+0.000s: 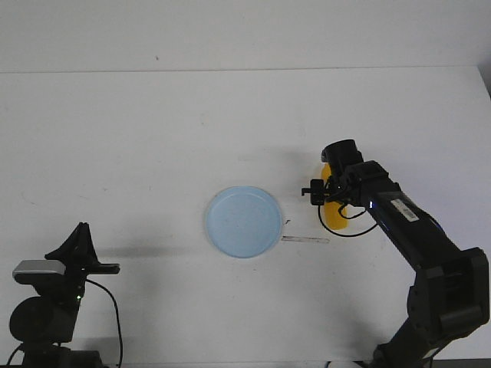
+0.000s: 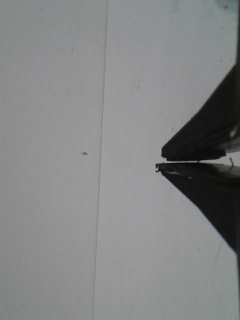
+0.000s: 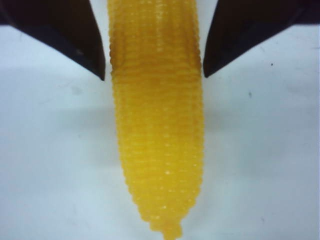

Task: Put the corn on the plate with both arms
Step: 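Close the right gripper around the yellow corn cob and lift it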

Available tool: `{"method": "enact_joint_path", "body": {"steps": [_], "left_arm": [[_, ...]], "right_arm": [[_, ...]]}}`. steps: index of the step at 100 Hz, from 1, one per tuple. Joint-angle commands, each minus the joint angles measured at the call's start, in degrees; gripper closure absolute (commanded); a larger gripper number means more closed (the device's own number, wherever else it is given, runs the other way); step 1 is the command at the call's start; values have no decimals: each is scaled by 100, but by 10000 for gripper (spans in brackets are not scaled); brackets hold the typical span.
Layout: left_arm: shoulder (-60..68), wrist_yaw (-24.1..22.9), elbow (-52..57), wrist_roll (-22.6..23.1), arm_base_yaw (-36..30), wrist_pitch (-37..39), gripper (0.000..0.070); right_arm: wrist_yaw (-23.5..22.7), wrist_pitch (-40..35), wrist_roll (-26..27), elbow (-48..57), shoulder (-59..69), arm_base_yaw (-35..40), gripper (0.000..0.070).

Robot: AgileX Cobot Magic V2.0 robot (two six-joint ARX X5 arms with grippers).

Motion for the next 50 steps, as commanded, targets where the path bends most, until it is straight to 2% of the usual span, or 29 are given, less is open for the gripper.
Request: {"method": "enact_joint_path", "body": {"steps": [1, 18, 29, 50], "left_arm": [[-7, -22, 44, -9, 0, 92, 698], [-7, -22, 44, -9, 0, 92, 698], [-7, -22, 44, -9, 0, 92, 699], [-7, -22, 44, -9, 0, 92, 698]], "right_arm": [[-15, -7, -85, 107, 136, 33, 355], [-116, -2, -96, 68, 170, 33, 375], [-114, -42, -94, 63, 214, 33, 440], [-109, -44, -96, 72, 203, 33, 439]]}}
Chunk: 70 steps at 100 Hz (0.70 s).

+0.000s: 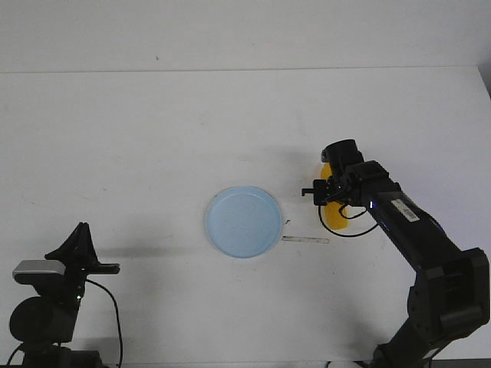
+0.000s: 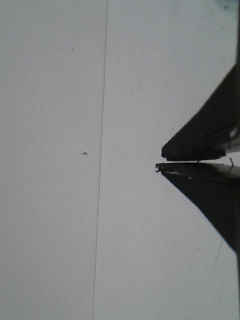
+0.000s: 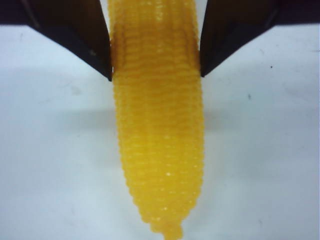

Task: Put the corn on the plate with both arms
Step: 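Close the right gripper around the yellow corn cob and lift it, then carry the corn with the right gripper over the blue plate and lower it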

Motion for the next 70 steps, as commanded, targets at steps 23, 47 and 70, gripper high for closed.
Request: {"method": "enact_joint_path", "body": {"steps": [23, 47, 70], "left_arm": [[-7, -22, 44, -9, 0, 94, 698], [-7, -22, 44, -9, 0, 92, 699], [-7, -22, 44, -9, 0, 92, 698]], "right_arm": [[-50, -52, -199, 278, -157, 109, 439], [-649, -50, -302, 560, -402, 737, 439], [-1600, 81, 122, 570, -345, 1438, 439]]}}
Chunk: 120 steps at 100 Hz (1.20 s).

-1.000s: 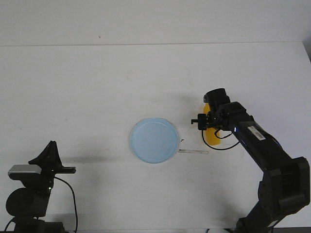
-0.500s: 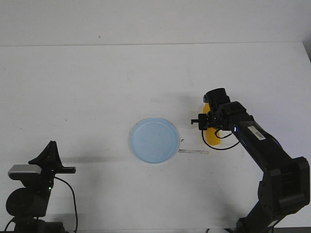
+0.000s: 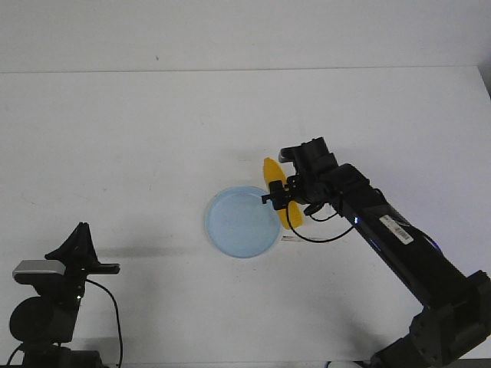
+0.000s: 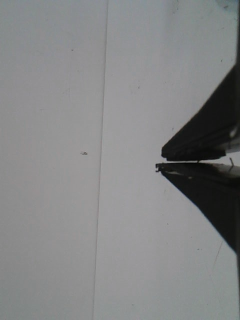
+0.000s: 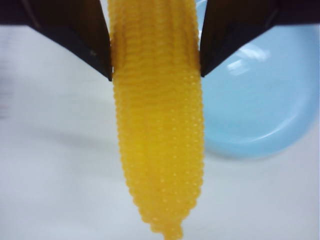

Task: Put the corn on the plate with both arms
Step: 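Carry the corn with the right gripper over the blue plate and lower it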

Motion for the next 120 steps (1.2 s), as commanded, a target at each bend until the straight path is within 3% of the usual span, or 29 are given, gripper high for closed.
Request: {"method": "enact_joint_path", "body": {"steps": [1, 58, 77, 101, 114, 120], "left_arm": [[-7, -20, 44, -9, 0, 92, 698], [-7, -22, 44, -9, 0, 92, 698], [-7, -22, 44, -9, 0, 92, 698], [-7, -22, 44, -9, 0, 92, 698], [-7, -20, 44, -9, 0, 92, 698], [-7, -20, 44, -9, 0, 92, 699]], "right_arm": [[-87, 85, 295, 66, 157, 208, 439], [-162, 404, 638, 63, 1034, 962, 433], [-173, 601, 640, 63, 1130, 1016, 329], [-168, 649, 640, 66, 1163, 1104, 313], [-192, 645, 662, 107, 1145, 1104, 192], [-190, 640, 658, 120, 1102, 1102, 181]]}}
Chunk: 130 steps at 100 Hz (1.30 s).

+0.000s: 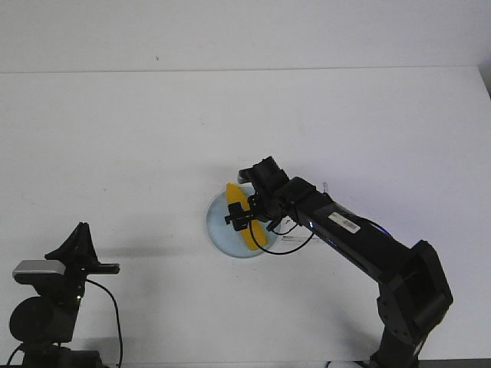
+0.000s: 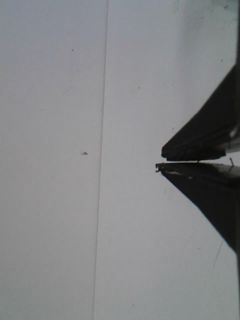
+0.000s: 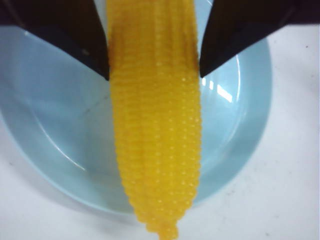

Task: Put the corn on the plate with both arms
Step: 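Carry the corn with the right gripper over the blue plate and lower it, then open the right gripper to release the corn onto the plate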

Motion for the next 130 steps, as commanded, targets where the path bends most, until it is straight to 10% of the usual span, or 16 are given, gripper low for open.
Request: {"method": "enact_joint_path", "body": {"steps": [1, 38, 68, 130], "left_arm": [[-7, -22, 44, -9, 0, 92, 698], [-7, -22, 44, -9, 0, 92, 699], [-7, -22, 44, -9, 0, 92, 698], [-7, -22, 44, -9, 0, 92, 698]], "right_arm": [[-17, 24, 55, 131, 81, 46, 181], [730, 122, -247, 192, -728, 33, 201], [2225, 326, -1016, -50, -1443, 15, 690], [1810, 3311, -2085, -4046, -4962, -2192, 691]]}}
